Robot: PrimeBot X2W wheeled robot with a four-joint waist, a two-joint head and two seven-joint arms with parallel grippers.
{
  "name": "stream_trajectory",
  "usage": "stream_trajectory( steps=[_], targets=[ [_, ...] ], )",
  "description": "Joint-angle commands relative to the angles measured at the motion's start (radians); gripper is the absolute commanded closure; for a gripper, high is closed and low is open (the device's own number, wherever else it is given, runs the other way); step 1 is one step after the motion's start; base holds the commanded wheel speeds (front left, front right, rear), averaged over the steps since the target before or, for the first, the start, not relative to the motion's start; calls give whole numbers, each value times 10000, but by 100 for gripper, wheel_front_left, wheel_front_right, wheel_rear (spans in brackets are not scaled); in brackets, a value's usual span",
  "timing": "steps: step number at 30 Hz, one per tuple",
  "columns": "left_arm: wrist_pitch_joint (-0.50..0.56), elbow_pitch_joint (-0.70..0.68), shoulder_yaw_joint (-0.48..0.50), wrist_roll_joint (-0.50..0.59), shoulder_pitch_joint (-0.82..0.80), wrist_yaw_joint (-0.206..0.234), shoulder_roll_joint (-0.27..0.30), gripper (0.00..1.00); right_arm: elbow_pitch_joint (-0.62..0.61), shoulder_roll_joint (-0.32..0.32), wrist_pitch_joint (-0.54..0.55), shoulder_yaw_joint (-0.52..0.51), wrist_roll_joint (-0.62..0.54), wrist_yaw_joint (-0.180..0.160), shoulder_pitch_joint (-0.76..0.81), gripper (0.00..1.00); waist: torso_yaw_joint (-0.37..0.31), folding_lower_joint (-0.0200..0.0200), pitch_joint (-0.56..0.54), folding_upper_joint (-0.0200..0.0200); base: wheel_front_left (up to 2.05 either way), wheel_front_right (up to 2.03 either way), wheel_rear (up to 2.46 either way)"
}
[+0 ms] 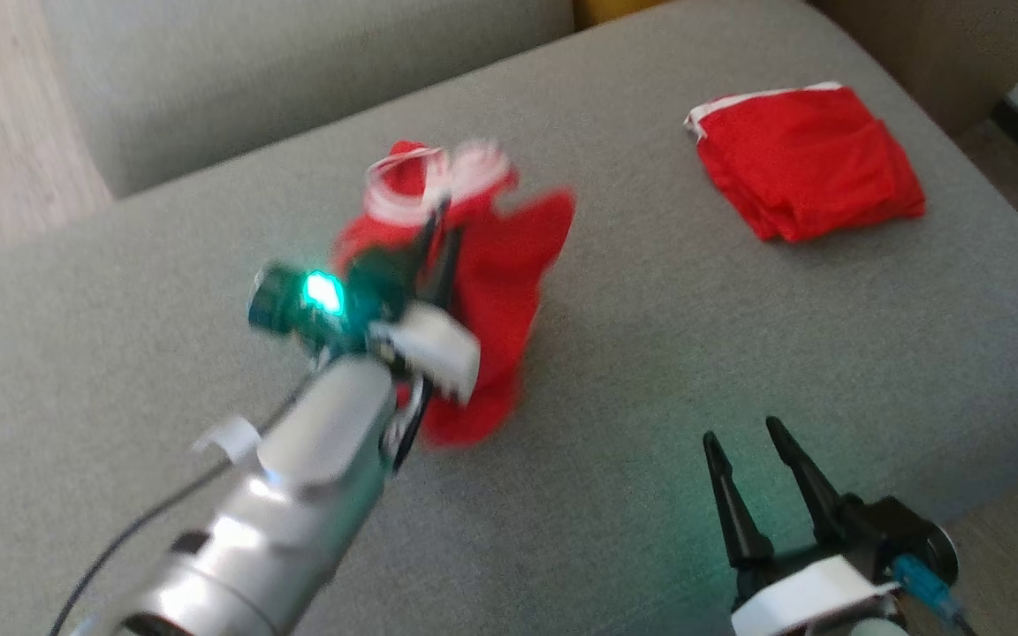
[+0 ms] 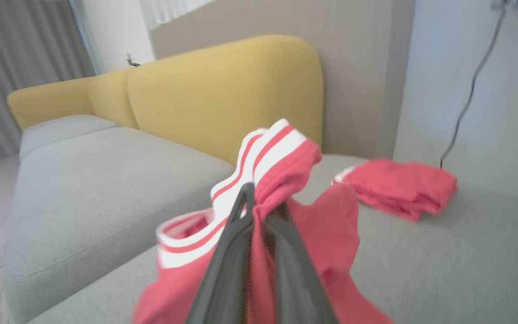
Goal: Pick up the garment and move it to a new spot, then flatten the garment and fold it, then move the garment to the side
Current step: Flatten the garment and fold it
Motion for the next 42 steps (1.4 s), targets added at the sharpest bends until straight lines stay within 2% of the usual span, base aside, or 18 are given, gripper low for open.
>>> stream_trajectory(
  steps=[1,6,8,11,15,16,17,18,23,28,32,35,37,39,42],
  targets=[
    [-123,-687,618,-192,-884,25,106,100,-267,-56,-111,194,29,67,55,0,-60,1,-334,0,0,0,0],
    [-124,-2257,2053,-1034,-755,-77,106,100,-271,-56,-111,-16,-59,67,443,0,127,1,-888,0,0,0,0],
    [-124,-2532,2119,-942,-332,-231,106,100,-322,-56,-111,-91,-63,67,585,0,351,1,-974,0,0,0,0],
    [-125,-2806,2002,-255,701,-265,106,100,-368,-56,-111,-77,-87,67,688,0,728,1,-939,0,0,0,0],
    [-125,-3160,2312,-390,2886,-207,106,100,-413,-56,-111,-23,-71,67,592,0,1127,1,-698,0,0,0,0],
    [-125,-3218,2372,-450,3447,-201,106,89,-431,-56,-111,-44,-72,67,562,0,1248,1,-629,0,0,0,0],
    [-125,-3223,2438,-514,3978,-196,106,41,-437,-56,-111,-58,-82,67,535,0,1344,1,-577,0,0,0,0],
    [-125,-3220,2495,-508,4439,-169,106,0,-446,-56,-111,-107,-94,67,526,0,1472,1,-518,0,0,0,0],
    [-125,-3539,3011,46,5867,-52,108,0,-449,-56,-111,-356,-190,67,559,0,2064,1,-408,0,0,0,0],
    [-125,-4067,3686,764,6203,9,220,0,-439,-56,-111,-389,-194,67,539,0,2376,1,-408,0,0,0,0],
    [-125,-4422,4288,1143,5860,-165,369,0,-426,-56,-111,-276,-150,67,450,0,2477,1,-360,0,0,0,0],
    [-125,-4095,4589,1169,5089,-511,543,0,-434,-56,-111,-196,-135,67,353,0,2455,1,-199,0,0,0,0],
    [68,-3529,4647,944,4437,-1017,699,0,-425,-56,-111,-128,-149,67,265,0,2374,1,-61,0,0,0,0],
    [599,-2914,4698,610,3742,-1625,917,0,-409,-56,-111,-82,-179,67,177,0,2254,1,80,0,0,0,0],
    [1692,-1967,4804,52,2864,-2117,1320,0,-381,-56,-111,-37,-208,67,47,0,1989,1,269,0,0,0,0]
  ],
)
